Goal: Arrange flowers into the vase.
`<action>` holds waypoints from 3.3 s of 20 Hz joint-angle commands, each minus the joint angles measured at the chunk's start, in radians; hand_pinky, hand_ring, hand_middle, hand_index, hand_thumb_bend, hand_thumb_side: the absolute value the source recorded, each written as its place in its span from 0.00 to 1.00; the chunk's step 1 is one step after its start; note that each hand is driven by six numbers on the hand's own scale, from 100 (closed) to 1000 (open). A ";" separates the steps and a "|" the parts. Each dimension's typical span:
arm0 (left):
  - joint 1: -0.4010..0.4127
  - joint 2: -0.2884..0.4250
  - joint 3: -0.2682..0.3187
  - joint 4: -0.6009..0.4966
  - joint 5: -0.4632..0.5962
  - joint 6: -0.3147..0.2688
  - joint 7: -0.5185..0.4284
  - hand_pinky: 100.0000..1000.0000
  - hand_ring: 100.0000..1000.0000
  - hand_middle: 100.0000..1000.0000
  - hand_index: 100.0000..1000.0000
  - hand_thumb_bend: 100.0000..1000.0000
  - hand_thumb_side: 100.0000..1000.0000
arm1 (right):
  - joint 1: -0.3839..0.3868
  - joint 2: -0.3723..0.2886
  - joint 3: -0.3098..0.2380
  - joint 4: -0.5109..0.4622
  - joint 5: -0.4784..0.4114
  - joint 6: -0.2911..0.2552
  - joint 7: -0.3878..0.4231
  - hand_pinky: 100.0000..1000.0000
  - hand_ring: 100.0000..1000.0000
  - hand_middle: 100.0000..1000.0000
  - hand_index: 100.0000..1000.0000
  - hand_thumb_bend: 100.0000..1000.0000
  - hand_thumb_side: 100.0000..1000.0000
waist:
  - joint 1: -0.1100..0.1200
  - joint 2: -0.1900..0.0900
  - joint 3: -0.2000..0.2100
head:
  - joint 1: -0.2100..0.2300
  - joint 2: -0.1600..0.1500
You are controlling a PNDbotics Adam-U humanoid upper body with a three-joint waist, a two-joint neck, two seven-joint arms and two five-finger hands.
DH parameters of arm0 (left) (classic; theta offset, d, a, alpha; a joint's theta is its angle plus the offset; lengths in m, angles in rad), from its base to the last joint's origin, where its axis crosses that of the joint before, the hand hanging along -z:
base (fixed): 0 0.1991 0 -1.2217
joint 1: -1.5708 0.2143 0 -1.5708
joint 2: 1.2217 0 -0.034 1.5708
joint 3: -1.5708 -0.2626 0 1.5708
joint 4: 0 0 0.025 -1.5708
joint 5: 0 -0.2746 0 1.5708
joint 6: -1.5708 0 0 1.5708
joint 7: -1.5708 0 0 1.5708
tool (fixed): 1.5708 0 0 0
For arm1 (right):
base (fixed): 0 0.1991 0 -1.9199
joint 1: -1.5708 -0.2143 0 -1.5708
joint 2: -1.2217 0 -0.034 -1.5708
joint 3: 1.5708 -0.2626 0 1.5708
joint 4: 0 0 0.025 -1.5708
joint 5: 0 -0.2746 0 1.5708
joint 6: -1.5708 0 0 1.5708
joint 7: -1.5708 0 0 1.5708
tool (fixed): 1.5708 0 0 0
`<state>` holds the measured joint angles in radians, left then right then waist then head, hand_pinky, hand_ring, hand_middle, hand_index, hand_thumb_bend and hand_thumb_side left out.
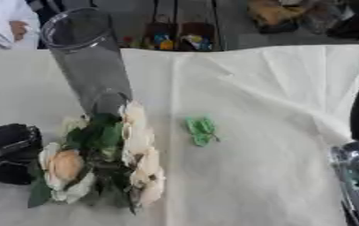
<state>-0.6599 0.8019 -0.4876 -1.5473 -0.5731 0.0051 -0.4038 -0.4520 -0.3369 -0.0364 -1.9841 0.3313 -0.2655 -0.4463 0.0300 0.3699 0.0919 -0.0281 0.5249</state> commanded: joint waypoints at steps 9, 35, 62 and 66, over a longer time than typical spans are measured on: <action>-0.002 0.059 0.044 -0.077 0.011 0.007 0.102 0.00 0.00 0.00 0.00 0.00 0.51 | -0.005 -0.006 -0.002 -0.016 -0.009 0.004 0.004 0.54 0.50 0.44 0.70 0.00 0.98 | 0.003 -0.025 0.002 | -0.002 -0.013; -0.025 0.069 0.212 -0.420 0.540 0.219 0.212 0.00 0.00 0.00 0.00 0.00 0.57 | 0.002 -0.009 -0.008 -0.016 -0.011 0.007 -0.007 0.54 0.50 0.44 0.70 0.00 0.98 | 0.001 -0.033 0.015 | -0.013 -0.007; -0.245 -0.082 0.348 -0.409 0.924 0.384 0.693 0.00 0.00 0.00 0.00 0.00 0.58 | 0.023 -0.015 -0.003 -0.016 -0.024 0.014 -0.003 0.55 0.50 0.44 0.70 0.00 0.98 | 0.023 -0.060 0.015 | -0.017 0.014; -0.284 -0.094 0.358 -0.376 0.934 0.366 0.733 0.00 0.00 0.00 0.00 0.00 0.58 | 0.028 -0.017 -0.001 -0.016 -0.024 0.015 -0.001 0.55 0.50 0.44 0.70 0.00 0.98 | 0.026 -0.061 0.014 | -0.015 0.018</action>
<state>-0.9232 0.6939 -0.1501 -1.9262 0.3553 0.3769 0.3142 -0.4189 -0.3375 -0.0366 -1.9841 0.3149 -0.2530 -0.4481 0.0551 0.3337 0.1064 -0.0453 0.5356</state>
